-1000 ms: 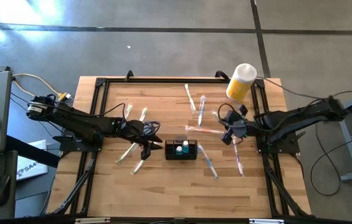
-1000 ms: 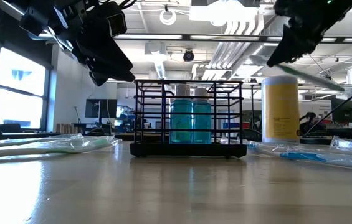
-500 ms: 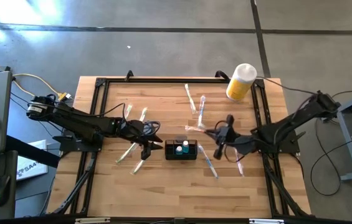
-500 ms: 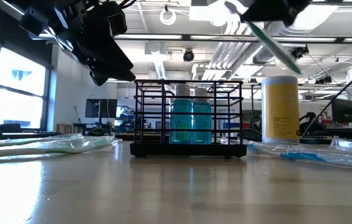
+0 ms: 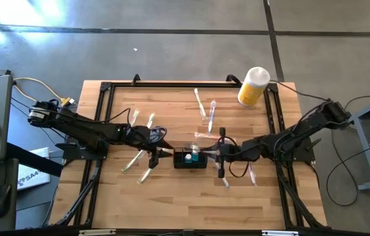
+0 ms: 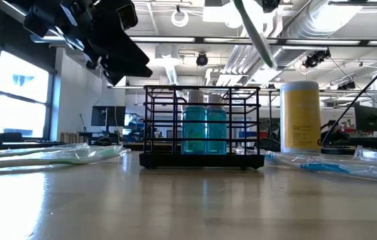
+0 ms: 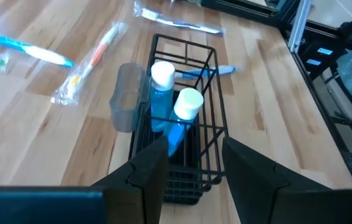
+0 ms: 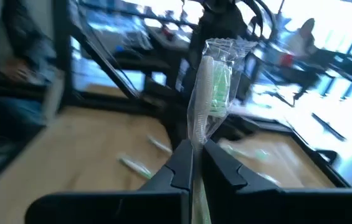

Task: Pick & Place toothbrushing station
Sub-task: Put the green toothbrush into the wire organizer

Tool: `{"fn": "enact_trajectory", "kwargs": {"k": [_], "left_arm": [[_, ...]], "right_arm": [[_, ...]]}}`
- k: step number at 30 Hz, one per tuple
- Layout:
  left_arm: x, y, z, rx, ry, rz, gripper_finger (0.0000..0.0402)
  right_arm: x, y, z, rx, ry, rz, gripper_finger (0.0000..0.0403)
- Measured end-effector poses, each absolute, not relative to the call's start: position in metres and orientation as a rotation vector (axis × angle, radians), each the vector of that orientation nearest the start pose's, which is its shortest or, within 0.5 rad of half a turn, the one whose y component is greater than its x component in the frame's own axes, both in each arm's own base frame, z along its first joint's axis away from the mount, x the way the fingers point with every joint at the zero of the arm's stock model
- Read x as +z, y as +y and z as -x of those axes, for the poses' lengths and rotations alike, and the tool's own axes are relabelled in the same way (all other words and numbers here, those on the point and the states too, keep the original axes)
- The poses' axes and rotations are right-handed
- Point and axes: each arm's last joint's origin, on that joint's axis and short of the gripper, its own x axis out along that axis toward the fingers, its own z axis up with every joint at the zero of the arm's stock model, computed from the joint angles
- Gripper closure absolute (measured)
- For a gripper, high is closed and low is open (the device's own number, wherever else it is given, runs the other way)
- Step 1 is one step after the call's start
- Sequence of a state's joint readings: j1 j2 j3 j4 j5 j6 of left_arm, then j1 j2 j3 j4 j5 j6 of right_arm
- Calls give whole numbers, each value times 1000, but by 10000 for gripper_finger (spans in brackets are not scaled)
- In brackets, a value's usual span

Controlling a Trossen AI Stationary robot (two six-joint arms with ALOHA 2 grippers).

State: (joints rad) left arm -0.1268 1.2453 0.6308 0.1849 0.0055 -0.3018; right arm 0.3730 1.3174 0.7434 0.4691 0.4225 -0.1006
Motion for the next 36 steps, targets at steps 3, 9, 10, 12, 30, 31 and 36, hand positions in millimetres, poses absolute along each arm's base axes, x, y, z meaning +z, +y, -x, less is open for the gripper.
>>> {"fn": "enact_trajectory", "kwargs": {"k": [3,9,10,12,30,31,36], "left_arm": [[224,-33,-257,-76,417,241,254],[231,-39,-259,-132,338,176,254],[231,-41,-259,-138,332,166,254],[231,-42,-259,-143,330,154,254],[251,-41,-263,-134,115,99,254],[251,-41,-263,-121,114,98,254],[251,-41,-263,-115,114,98,254]], "right_arm": [[260,85,-269,4,28,122,395],[239,59,-254,100,-183,105,393],[236,57,-252,109,-214,97,394],[232,53,-247,134,-259,91,395],[205,43,-262,181,-261,39,395],[203,42,-262,176,-256,39,394],[197,38,-265,160,-232,33,394]]}}
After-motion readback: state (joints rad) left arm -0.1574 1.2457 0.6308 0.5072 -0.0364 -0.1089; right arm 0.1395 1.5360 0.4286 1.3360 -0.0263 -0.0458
